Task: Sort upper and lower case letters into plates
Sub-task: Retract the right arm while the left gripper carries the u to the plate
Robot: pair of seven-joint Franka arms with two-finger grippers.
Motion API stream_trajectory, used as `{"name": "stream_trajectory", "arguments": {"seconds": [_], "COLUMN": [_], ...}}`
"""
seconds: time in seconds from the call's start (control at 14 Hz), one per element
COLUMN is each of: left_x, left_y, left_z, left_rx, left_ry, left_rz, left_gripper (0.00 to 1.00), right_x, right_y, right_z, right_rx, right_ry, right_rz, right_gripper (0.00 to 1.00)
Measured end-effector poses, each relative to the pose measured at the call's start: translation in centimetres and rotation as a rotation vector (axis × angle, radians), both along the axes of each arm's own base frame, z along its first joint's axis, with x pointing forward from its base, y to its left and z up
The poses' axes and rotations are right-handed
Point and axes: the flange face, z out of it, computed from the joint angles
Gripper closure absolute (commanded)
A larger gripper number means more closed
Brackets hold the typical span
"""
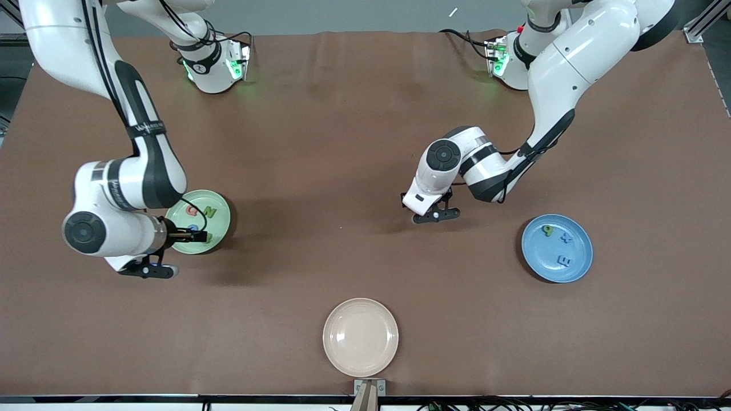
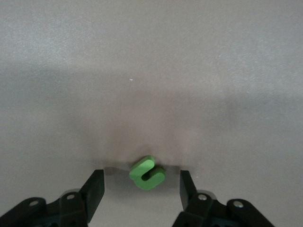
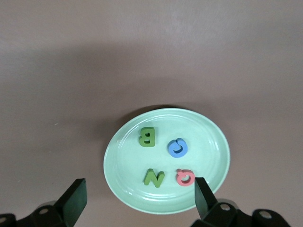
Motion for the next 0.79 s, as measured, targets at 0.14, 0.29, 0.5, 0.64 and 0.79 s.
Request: {"name": "stream_trajectory", "arguments": {"seconds": [0.14, 0.29, 0.5, 0.64, 0.79], "left_x": [0.0, 0.0, 0.0, 0.0, 0.0], "left_y": [0.0, 0.0, 0.0, 0.1, 0.1], "left_z": [-0.1, -0.2, -0.2, -0.2, -0.2], "left_rx": [-0.001, -0.001, -0.002, -0.001, -0.001], "left_ry": [0.001, 0.002, 0.002, 0.003, 0.002], "left_rz": [0.0, 0.0, 0.001, 0.001, 0.001], "left_gripper": [0.45, 0.54, 0.64, 0.71, 0.76], "right_x": [0.9, 1.7, 1.9, 1.7, 1.6], "right_y": [-1.8, -5.3, -10.8, -11.9, -11.4], "right_z": [2.7, 4.6, 7.4, 9.1, 10.4], "right_rx": [0.017, 0.032, 0.044, 0.045, 0.045], "right_ry": [-0.028, -0.05, -0.085, -0.082, -0.078], "right_rz": [0.055, 0.083, 0.089, 0.078, 0.07], "right_gripper": [0.0, 0.0, 0.0, 0.0, 0.0]}}
